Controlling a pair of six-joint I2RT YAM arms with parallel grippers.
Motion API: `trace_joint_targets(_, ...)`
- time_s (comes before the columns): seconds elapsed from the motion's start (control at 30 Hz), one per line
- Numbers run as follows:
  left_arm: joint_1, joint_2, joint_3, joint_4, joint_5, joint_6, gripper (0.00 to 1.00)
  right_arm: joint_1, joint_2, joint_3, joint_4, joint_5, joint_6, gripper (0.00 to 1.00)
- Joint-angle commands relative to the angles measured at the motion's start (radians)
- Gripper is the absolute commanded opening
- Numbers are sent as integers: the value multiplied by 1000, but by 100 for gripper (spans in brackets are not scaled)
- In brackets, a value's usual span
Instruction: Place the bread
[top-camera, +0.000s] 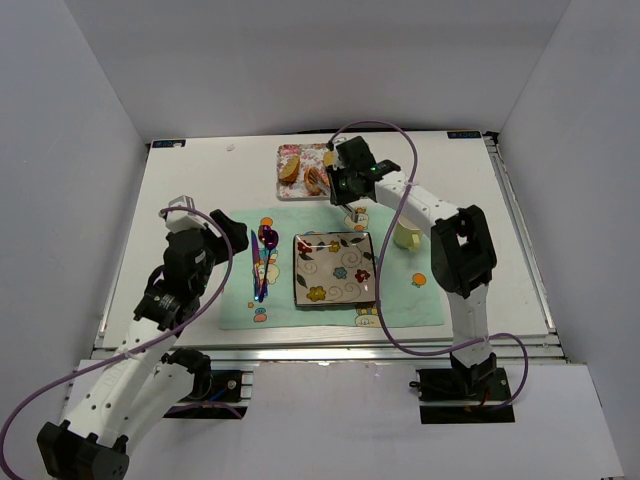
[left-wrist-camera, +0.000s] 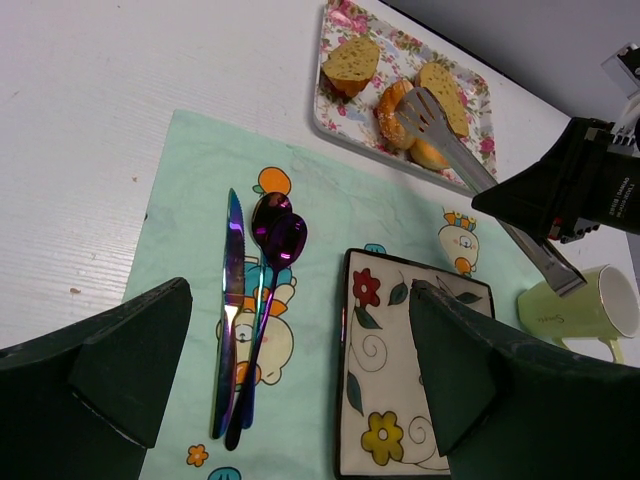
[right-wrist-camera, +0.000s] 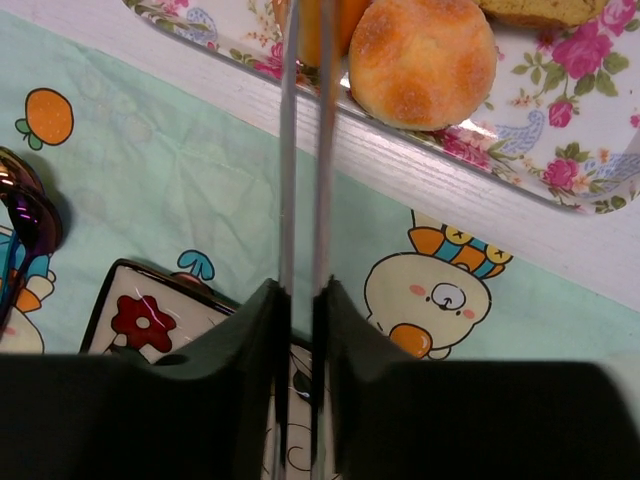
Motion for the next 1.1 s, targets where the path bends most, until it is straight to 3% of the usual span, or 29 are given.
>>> trace_joint_targets(0.0, 3, -20, 9, -10, -16, -7, 98, 2, -36, -16, 25, -9, 18, 20)
trace_joint_targets(0.2, 3, -15, 21, -3, -16, -4, 98, -24, -113, -37, 53, -93, 26, 1)
trace_joint_targets(0.43, 3, -5, 21, 45, -7, -3, 98, -59, -309, -149, 128, -317, -68, 0)
trace_joint_targets(0.5, 3, 2, 21, 59, -2, -3, 98, -58, -393, -239, 125, -427, -184, 0)
trace_joint_targets(0.63, 3, -3, 17, 74, 4, 0, 98, -58, -533, -431, -82, -587, -489, 0)
trace_joint_targets(0.7, 3, -14, 4, 83, 7, -1, 98, -58, -625, -567, -154, -589, -630, 0)
trace_joint_targets(0.8, 3, -29, -14, 86, 10, -6, 98, -58, -768, -748, -182, -517, -706, 0)
trace_joint_targets(1.07, 3, -52, -45, 88, 32, -13, 98, -58, -975, -918, -156, -359, -748, 0)
